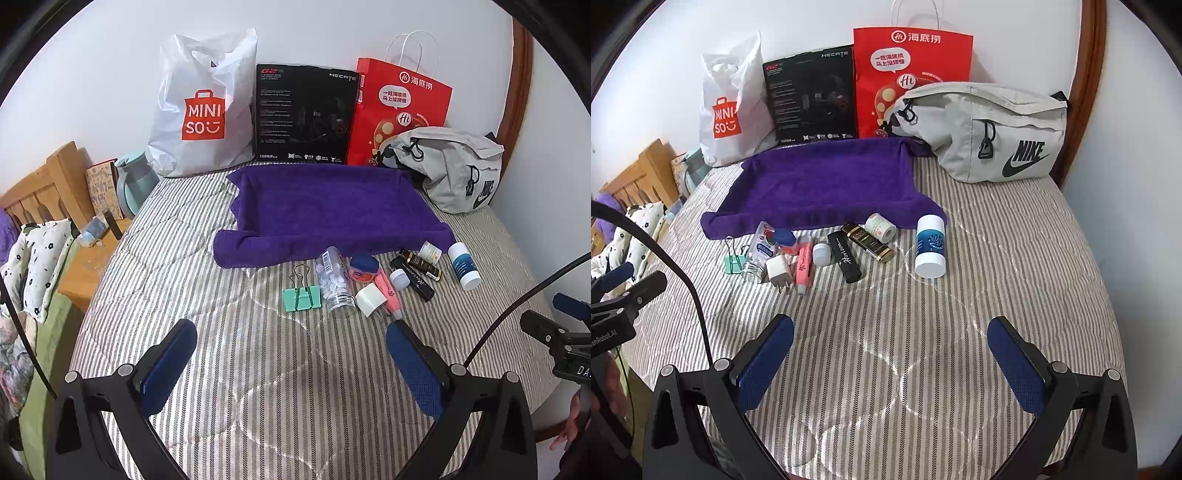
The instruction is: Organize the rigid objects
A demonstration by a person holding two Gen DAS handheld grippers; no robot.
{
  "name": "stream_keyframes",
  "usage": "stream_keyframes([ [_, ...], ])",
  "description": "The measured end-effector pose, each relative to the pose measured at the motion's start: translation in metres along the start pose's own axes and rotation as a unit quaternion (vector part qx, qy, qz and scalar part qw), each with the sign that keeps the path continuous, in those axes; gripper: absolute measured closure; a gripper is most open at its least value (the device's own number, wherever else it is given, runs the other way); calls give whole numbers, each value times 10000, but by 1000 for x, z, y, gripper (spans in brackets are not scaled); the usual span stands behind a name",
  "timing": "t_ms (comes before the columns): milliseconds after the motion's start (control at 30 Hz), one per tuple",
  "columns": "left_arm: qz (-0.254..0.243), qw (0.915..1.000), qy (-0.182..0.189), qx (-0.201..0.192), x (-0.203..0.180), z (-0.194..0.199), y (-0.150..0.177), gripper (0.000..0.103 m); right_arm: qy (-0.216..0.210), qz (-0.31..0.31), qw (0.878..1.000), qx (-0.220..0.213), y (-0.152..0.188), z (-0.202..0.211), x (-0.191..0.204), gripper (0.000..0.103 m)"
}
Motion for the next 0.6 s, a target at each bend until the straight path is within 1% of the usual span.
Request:
stream_keyframes([
  [600,-17,10000,2,0,-2,0,1,0,7,-20,10000,28,3,0,-1,0],
])
Point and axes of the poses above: each gripper's, at about its wrist camera, not at the fingertips, and z roughly against the way its jaws point, x to its left, y to its underside, the point moved 6 cm from there along -z, roughly the way its jaws point, and after that the axes turned 5 degrees about -z, right-handed, at the moved point
